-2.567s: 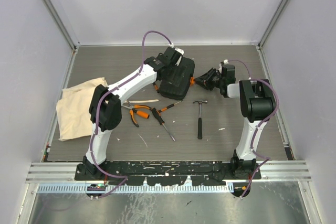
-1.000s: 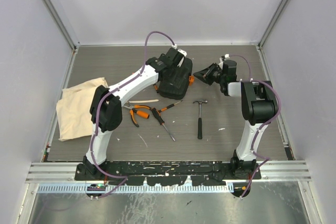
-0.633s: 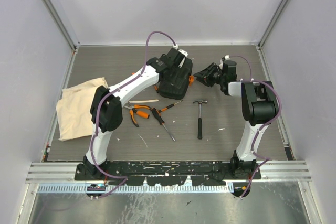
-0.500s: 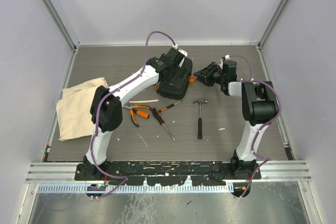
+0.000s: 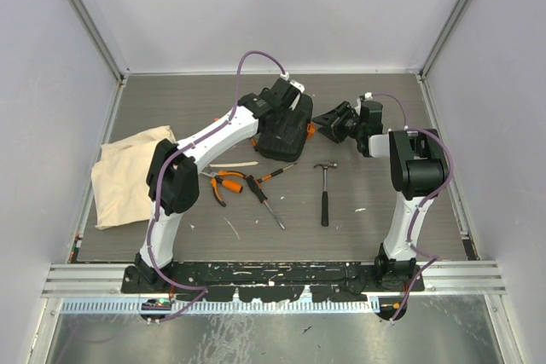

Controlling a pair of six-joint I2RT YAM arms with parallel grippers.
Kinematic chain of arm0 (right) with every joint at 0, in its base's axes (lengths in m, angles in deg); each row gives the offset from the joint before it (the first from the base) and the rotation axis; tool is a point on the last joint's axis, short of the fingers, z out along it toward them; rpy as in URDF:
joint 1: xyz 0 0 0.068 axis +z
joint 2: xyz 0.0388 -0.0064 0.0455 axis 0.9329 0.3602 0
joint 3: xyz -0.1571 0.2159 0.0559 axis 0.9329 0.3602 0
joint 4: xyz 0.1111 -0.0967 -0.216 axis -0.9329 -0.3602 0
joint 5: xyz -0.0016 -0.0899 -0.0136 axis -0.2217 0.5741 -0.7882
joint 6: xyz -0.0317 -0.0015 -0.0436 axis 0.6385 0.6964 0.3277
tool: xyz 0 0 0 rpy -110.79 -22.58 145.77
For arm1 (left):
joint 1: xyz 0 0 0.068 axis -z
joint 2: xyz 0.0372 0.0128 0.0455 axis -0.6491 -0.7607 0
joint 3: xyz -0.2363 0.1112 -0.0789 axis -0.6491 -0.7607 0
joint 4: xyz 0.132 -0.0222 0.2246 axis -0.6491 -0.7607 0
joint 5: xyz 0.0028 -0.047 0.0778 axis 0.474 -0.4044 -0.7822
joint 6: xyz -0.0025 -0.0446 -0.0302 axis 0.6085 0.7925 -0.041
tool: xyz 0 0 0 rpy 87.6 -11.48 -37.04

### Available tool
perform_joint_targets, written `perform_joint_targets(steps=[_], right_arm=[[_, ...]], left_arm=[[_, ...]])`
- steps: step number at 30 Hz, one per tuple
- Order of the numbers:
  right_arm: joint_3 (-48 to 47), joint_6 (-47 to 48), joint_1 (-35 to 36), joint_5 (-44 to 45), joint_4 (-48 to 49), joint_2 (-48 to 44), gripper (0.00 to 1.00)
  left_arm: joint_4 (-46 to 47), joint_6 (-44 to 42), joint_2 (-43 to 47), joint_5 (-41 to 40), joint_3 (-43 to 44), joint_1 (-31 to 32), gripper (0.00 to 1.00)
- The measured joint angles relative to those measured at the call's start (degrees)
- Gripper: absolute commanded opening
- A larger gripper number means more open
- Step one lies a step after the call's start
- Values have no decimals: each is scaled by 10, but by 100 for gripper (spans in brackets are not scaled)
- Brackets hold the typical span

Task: Sort the tools into containers
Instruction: Open the storage box at the center of the board.

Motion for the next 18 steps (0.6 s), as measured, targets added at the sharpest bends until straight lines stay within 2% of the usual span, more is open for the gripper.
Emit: perform_joint_targets(steps=[8,18], right_arm=[[0,-13,1,-11,18,15,55],[0,-37,4,-31,42,43,42]], left_arm=[[-2,0,0,0,0,0,98],[-3,0,0,0,-1,0,98]])
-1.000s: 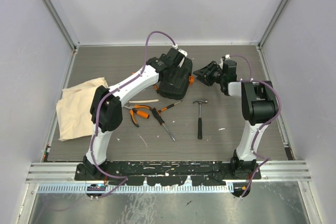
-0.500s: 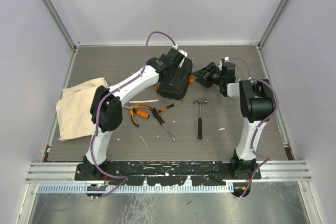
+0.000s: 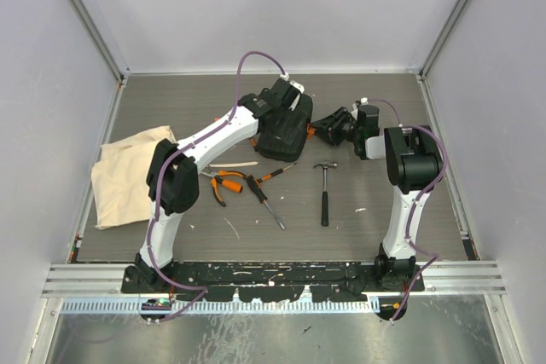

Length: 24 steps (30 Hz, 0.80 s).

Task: Sort the tools into containers
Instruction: Open the storage box at the center of the board.

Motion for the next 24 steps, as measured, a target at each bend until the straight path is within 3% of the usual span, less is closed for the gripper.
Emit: perform_joint_targets(steps=[14,24], right_arm=[[0,-24,3,-16,31,13,29],[0,-28,7,-19,39,15,12]], left_arm=[[0,0,0,0,-2,0,98],[0,0,1,-1,-5,0,98]])
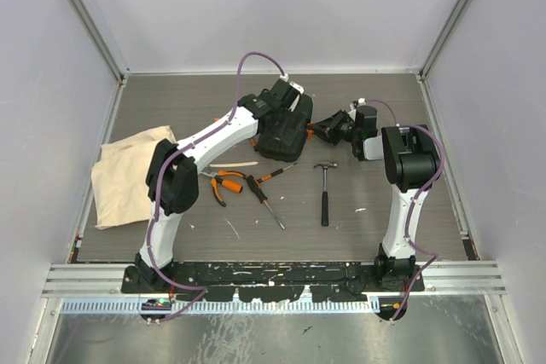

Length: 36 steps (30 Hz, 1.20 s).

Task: Sort the tools into containers
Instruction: Open the storage box at the center of the board.

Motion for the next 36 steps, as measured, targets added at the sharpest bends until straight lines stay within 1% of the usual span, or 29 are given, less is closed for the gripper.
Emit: perform_joint_targets(steps=[8,15,20,25,36], right_arm=[[0,8,0,1,-11,-9,6],[0,27,0,6,-48,-60,5],[-9,57,3,21,-99,-87,3],[-26,87,3,37,-154,-107,3],[-89,165,-8,73,-285,-152,2]], left_arm=[[0,2,24,-1,-11,0,98],[5,4,64,-2,-18,0,98],[9,4,94,-9,-36,0,98],[14,4,125,-14,-73,-5,98],[21,4,175,-21,-149,-24,98]])
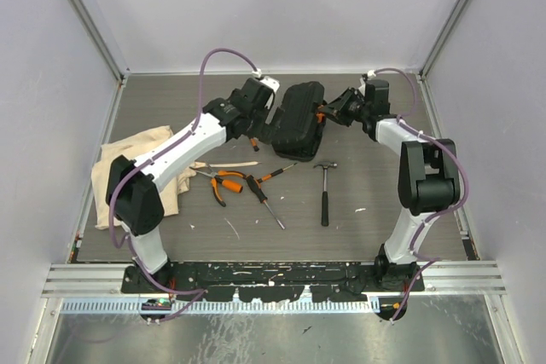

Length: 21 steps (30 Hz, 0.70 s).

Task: Sort the tools into containers
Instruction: Open the storage box at the center of the board.

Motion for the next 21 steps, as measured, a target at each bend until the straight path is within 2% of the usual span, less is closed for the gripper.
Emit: perform_joint_targets(steps=[9,11,14,21], right_arm=[[-52,66,-9,35,-118,-19,2],[-67,74,-9,38,-136,-21,2],[-85,83,-9,42,-156,-21,2],[-97,89,-9,43,-179,-21,2]], left_arm=[[34,-9,20,17,-17,2,98],[59,-25,21,1,-20,22,98],[96,-67,14,-35,-16,83,98],[130,-132,-88,-129,76,187,98]])
